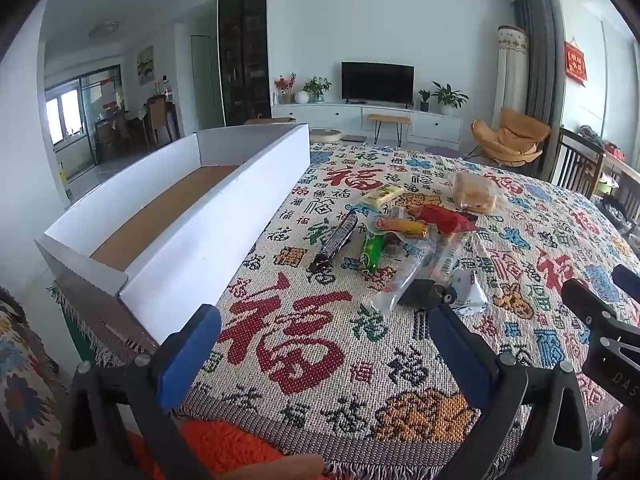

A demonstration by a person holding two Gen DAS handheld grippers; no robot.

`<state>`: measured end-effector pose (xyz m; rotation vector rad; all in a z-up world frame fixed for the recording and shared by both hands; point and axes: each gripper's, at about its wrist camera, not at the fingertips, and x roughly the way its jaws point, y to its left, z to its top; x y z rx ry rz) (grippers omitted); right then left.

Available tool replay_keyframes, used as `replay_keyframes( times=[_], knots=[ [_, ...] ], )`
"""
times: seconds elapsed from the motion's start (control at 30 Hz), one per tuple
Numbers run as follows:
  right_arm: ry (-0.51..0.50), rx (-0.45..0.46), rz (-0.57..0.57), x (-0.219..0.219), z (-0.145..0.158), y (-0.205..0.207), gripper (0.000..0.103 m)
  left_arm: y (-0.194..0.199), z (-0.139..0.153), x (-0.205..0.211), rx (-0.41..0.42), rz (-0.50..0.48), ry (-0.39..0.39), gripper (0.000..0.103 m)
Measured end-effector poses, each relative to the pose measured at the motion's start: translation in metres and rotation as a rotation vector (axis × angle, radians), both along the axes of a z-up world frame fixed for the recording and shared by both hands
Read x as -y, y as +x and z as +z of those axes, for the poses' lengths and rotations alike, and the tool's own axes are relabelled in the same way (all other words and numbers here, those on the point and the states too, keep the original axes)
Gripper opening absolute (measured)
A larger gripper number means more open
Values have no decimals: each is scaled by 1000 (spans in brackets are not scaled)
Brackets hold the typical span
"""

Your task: Organize snacks

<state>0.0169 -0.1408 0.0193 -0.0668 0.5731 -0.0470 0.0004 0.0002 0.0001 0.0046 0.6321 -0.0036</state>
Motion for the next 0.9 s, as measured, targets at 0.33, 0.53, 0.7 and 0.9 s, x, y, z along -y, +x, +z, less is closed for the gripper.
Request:
replay_keyframes(
  times=[0.33, 0.53, 0.7, 0.9],
  knots=[
    [14, -52, -15, -3, -6, 6, 91, -1, -5, 4, -3, -13, 9, 103],
    [0, -52, -27, -1, -9, 4, 92, 3, -8, 12, -12, -25, 46, 103],
    [-6, -50, -39, -1, -11, 5, 92, 3, -9, 14, -14, -27, 55, 103],
    [-25, -41, -66, 0, -10, 4, 92, 3, -10, 11, -16, -39, 36, 103]
  ],
)
